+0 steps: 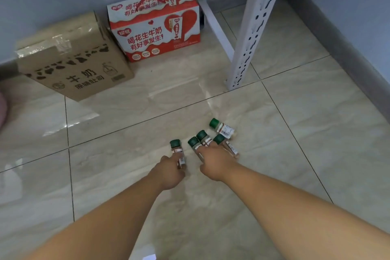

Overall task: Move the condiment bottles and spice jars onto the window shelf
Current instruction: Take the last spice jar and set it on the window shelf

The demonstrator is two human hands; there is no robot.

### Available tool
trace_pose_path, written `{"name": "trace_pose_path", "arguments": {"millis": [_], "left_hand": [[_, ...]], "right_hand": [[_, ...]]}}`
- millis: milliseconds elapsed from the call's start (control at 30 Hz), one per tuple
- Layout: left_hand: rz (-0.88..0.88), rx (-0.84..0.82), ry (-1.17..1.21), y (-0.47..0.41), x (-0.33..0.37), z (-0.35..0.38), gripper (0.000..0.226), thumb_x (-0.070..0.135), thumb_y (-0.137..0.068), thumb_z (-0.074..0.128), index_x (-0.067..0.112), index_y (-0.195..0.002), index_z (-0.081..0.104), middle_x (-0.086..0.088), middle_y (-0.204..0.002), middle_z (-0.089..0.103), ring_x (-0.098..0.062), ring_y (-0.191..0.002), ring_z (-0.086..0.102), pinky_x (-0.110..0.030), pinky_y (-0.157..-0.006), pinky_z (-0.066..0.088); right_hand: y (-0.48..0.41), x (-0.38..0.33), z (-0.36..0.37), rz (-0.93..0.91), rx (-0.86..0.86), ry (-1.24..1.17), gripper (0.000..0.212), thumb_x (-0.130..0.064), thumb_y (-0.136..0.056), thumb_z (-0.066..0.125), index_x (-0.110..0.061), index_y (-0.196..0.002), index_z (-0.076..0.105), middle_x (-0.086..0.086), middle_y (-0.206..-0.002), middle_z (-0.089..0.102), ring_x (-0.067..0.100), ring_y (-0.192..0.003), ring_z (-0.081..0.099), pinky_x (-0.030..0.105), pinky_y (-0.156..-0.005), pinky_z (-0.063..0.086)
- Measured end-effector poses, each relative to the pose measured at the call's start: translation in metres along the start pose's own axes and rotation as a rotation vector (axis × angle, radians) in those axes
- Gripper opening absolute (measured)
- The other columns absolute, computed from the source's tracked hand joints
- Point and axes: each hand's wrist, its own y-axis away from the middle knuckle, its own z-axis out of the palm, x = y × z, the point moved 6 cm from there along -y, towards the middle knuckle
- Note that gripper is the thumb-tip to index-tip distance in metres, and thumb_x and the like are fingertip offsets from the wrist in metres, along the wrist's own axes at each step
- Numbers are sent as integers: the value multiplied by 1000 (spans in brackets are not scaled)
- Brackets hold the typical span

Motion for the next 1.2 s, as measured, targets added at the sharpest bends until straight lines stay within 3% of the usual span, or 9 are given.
{"name": "trace_pose_path", "arguments": {"millis": [333, 500, 667, 867, 933, 1000, 1067, 1133, 1200], "left_hand": [[32, 68, -19, -22, 0, 14, 52, 30, -100, 49, 33, -151, 42, -18, -130, 50, -36, -112, 59, -34, -98, 48], [26, 53, 2, -19, -4, 17, 42, 30, -101, 48, 35, -143, 48, -12, -121, 52, -26, -89, 53, -30, -87, 45], [-6, 171, 66, -15, -9, 6, 4, 42, -100, 53, 38, -101, 51, -7, -104, 65, -26, -90, 60, -31, -66, 36], [-40, 293, 221, -5, -13, -11, 12, 30, -98, 56, 26, -93, 46, 0, -87, 64, -23, -70, 57, -32, -57, 39], [-33, 308, 285, -4, -10, -16, 22, 27, -96, 61, 24, -93, 39, -1, -86, 65, -22, -70, 58, -32, -57, 39], [-25, 328, 378, -2, -5, -26, 33, 23, -93, 67, 22, -97, 35, -4, -89, 65, -22, -71, 59, -33, -59, 41], [-14, 365, 460, 3, 1, -42, 43, 23, -90, 73, 19, -102, 32, -6, -88, 65, -20, -69, 60, -35, -60, 45], [8, 393, 538, 9, 10, -60, 52, 25, -87, 79, 19, -110, 32, -8, -91, 68, -24, -74, 68, -40, -68, 55], [37, 422, 577, 19, 21, -82, 60, 25, -85, 82, 20, -119, 32, -4, -92, 67, -21, -77, 68, -39, -71, 53]], "right_hand": [[-14, 3, 26, -36, -59, 161, 54, -15, -92, 58, -25, -144, 49, 17, -143, 40, 37, -127, 47, 46, -103, 49], [-15, -1, 36, -55, -113, 241, 53, -14, -95, 57, -24, -146, 45, 20, -143, 41, 39, -128, 47, 43, -102, 45], [-16, -3, 35, -70, -30, 193, 39, -17, -98, 58, -20, -137, 50, 21, -135, 49, 40, -119, 53, 41, -95, 48], [-14, -7, 18, -7, 149, -119, 16, -22, -100, 52, -22, -111, 41, 14, -105, 61, 35, -94, 60, 39, -76, 50], [-13, -9, 12, 9, 182, -276, 26, -19, -98, 57, -26, -107, 33, 5, -95, 61, 30, -84, 60, 37, -69, 48], [-11, -12, 2, 42, 201, -473, 43, -16, -94, 64, -29, -119, 33, -4, -93, 58, 24, -83, 61, 34, -68, 44], [-11, -12, -14, 88, 244, -618, 52, -15, -90, 71, -26, -130, 40, -5, -97, 59, 22, -91, 63, 30, -73, 42], [-9, -11, -30, 115, 286, -704, 40, -18, -87, 75, -19, -121, 55, -4, -100, 64, 22, -97, 65, 28, -74, 43], [-3, -13, -51, 85, 310, -775, 30, -19, -87, 76, -19, -111, 60, -5, -98, 65, 18, -93, 65, 25, -69, 45]]}}
